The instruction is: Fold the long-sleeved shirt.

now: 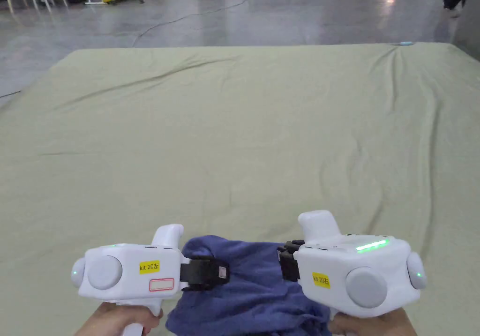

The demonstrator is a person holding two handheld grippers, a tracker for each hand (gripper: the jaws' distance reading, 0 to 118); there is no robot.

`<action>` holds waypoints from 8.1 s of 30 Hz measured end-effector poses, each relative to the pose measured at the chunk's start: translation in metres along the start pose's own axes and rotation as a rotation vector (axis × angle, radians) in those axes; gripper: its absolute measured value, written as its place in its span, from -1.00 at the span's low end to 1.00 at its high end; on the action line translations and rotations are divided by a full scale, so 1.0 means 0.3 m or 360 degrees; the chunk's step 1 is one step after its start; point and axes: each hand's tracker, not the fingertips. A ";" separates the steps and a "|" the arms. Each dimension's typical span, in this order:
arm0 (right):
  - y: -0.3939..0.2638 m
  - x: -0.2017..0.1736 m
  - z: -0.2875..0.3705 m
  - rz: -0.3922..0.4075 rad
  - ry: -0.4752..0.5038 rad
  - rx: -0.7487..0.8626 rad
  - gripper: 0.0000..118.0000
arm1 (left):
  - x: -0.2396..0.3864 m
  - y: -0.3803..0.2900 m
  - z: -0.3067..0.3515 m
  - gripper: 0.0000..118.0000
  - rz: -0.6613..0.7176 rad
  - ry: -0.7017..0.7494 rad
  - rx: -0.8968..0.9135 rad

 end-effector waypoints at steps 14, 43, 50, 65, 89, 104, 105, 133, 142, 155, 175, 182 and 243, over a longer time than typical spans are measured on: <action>0.170 -0.703 -0.541 0.0457 0.0347 0.0026 -1.00 | -0.700 0.016 0.697 -0.83 0.0348 0.0714 0.0096; 0.297 0.066 0.498 0.0287 -0.0322 0.0735 -1.00 | 0.753 0.190 0.216 -1.00 -0.0756 0.0969 0.1280; 0.188 0.271 0.753 0.0095 -0.0628 0.0997 -1.00 | 0.954 0.155 0.048 -1.00 -0.0714 0.0976 0.1467; -0.136 0.294 0.726 0.0051 -0.0856 0.1185 -1.00 | 0.951 -0.187 -0.072 -1.00 -0.0718 0.0909 0.1433; -0.234 0.342 0.771 -0.0063 -0.0949 0.1130 0.85 | 0.964 -0.273 -0.099 0.99 -0.0847 0.0999 0.1367; -0.204 0.358 0.764 -0.0021 -0.0963 0.1142 0.85 | 0.962 -0.235 -0.083 0.99 -0.0725 0.0940 0.1355; -0.202 0.357 0.766 -0.0019 -0.0957 0.1151 0.85 | 0.960 -0.237 -0.084 0.99 -0.0723 0.0946 0.1365; -0.196 0.344 0.751 -0.0026 -0.0943 0.1118 0.85 | 0.935 -0.235 -0.062 0.99 -0.0666 0.0914 0.1384; -0.198 0.353 0.754 -0.0053 -0.0943 0.1125 0.85 | 0.942 -0.240 -0.076 0.99 -0.0687 0.0917 0.1371; -0.194 0.354 0.746 -0.0053 -0.0919 0.1112 0.85 | 0.955 -0.232 -0.087 0.99 -0.0728 0.0967 0.1386; -0.198 0.355 0.753 -0.0038 -0.0940 0.1109 0.85 | 0.956 -0.233 -0.085 0.99 -0.0720 0.0950 0.1391; -0.195 0.354 0.751 -0.0057 -0.0944 0.1113 0.85 | 0.955 -0.235 -0.077 0.99 -0.0703 0.0935 0.1390; -0.156 0.354 0.777 -0.0159 -0.0815 0.1001 0.85 | 0.958 -0.181 -0.086 0.99 -0.0737 0.0938 0.1348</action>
